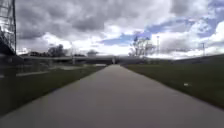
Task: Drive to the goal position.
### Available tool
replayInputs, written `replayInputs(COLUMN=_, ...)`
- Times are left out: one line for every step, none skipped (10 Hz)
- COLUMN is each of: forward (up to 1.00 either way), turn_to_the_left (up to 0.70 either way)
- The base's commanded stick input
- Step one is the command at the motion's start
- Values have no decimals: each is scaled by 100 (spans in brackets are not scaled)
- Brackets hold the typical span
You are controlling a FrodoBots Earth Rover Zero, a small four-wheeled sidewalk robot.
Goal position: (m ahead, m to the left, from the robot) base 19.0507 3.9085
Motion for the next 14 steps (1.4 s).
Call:
replayInputs(forward=100, turn_to_the_left=0)
replayInputs(forward=100, turn_to_the_left=0)
replayInputs(forward=100, turn_to_the_left=0)
replayInputs(forward=100, turn_to_the_left=0)
replayInputs(forward=100, turn_to_the_left=0)
replayInputs(forward=100, turn_to_the_left=0)
replayInputs(forward=100, turn_to_the_left=-6)
replayInputs(forward=100, turn_to_the_left=-16)
replayInputs(forward=100, turn_to_the_left=-5)
replayInputs(forward=100, turn_to_the_left=0)
replayInputs(forward=100, turn_to_the_left=0)
replayInputs(forward=100, turn_to_the_left=0)
replayInputs(forward=100, turn_to_the_left=0)
replayInputs(forward=100, turn_to_the_left=0)
